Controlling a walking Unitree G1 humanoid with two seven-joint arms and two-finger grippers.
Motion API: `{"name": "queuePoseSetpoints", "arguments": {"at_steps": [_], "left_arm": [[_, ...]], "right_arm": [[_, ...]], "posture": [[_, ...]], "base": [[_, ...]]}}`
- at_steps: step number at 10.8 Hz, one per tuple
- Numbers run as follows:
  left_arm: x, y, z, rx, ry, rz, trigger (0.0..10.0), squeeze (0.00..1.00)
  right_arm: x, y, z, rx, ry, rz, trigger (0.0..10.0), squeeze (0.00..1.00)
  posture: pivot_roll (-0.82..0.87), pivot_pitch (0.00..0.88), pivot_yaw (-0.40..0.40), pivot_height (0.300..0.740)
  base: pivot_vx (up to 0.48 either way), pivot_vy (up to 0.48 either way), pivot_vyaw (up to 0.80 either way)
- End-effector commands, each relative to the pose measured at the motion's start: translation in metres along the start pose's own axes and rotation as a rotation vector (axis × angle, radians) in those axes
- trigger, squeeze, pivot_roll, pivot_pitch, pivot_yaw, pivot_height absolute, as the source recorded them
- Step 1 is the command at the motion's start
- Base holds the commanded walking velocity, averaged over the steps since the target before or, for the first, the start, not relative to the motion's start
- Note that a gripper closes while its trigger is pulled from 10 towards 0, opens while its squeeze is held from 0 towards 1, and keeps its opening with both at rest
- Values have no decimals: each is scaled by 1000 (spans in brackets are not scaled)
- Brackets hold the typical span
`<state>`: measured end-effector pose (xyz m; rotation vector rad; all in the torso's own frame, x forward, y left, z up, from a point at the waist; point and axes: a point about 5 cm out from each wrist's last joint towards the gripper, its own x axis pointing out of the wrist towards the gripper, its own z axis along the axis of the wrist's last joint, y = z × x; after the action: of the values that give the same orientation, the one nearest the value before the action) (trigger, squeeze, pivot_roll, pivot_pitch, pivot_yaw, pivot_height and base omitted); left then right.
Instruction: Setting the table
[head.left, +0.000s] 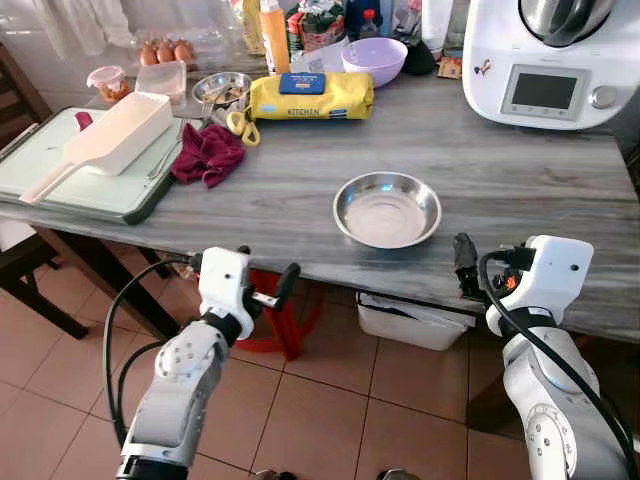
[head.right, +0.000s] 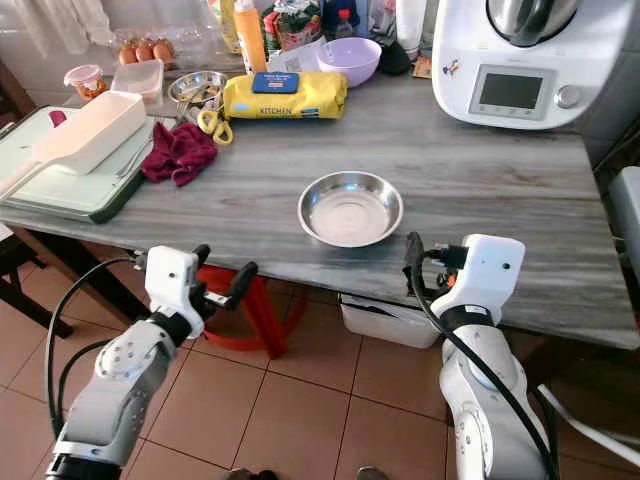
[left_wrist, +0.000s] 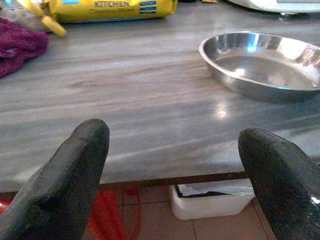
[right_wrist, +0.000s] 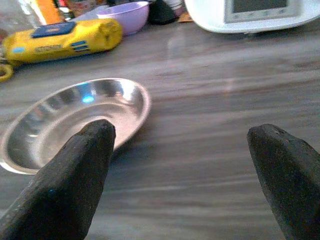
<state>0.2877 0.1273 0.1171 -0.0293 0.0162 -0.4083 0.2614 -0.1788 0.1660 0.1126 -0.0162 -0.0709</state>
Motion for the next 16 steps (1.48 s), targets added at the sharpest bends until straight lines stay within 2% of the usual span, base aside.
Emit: {"name": "queuePoseSetpoints", "arguments": {"at_steps": [1,2,4,16], "left_arm": [[-2,5,-2,18,26,22,10000,0],[-2,6,-3,21,29,27,10000,0],[-1,9,-2,60,35,31,10000,0],[-1,10,-3,59,44,33,10000,0]], "right_arm": [[0,3,-7,32,42,10,10000,0],[0,3,-8,50,46,14,10000,0],[1,3,-7,23,44,6,10000,0],[1,6,-8,29,34,24,10000,0]], "posture": [[-166,104,92,740],[-165,103,92,740],[-162,105,94,740],[-162,106,94,740]], "base": [[0,0,0],[0,0,0],[0,0,0],[0,0,0]]}}
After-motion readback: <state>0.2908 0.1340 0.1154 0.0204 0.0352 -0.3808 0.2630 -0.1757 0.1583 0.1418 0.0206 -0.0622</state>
